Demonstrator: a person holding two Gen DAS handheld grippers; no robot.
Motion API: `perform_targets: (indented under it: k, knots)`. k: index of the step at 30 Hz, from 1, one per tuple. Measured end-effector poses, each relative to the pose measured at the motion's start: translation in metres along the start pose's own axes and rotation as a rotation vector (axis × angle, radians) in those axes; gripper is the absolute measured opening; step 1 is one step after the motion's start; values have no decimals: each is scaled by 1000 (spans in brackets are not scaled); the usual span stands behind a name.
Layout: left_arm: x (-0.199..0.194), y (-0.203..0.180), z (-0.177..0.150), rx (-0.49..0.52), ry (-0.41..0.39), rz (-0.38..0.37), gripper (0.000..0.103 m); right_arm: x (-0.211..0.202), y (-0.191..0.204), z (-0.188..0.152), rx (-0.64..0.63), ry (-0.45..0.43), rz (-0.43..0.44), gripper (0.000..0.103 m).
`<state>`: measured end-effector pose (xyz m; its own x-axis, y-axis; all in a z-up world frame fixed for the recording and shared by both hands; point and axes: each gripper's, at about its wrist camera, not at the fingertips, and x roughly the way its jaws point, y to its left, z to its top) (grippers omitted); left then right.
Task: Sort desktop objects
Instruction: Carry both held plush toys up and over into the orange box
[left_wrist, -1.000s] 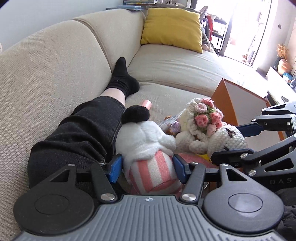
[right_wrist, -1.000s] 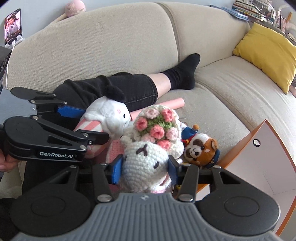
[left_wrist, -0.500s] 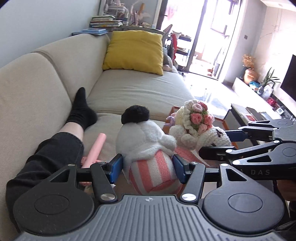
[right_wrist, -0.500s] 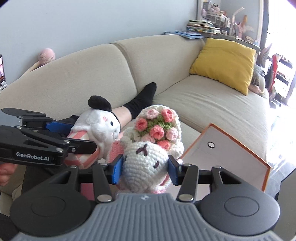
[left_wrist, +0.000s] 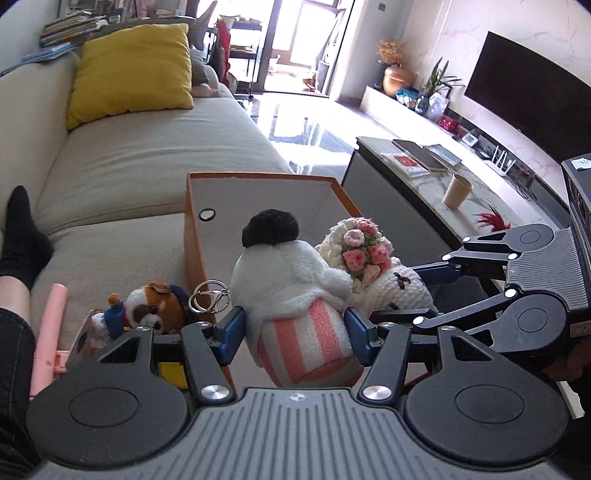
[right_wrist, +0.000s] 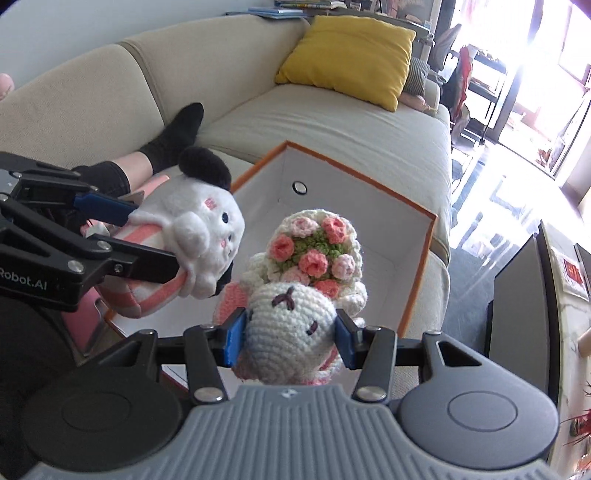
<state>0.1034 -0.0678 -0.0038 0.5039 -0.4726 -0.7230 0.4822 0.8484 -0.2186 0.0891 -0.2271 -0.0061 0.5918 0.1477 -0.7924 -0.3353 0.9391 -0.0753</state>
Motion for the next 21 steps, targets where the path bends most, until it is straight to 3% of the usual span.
perform_targets:
  k: [7,17,21]
  knots:
    - [32,-6,7,24,85,14,65,23,-16,-8,-12,59,0,52]
    - [88,8,54,73,80,107,63,74,-43,29,-52,10,-36,52]
    - [110,12,65,110,78,128,63,103,-52,42,-94,27,-89,52]
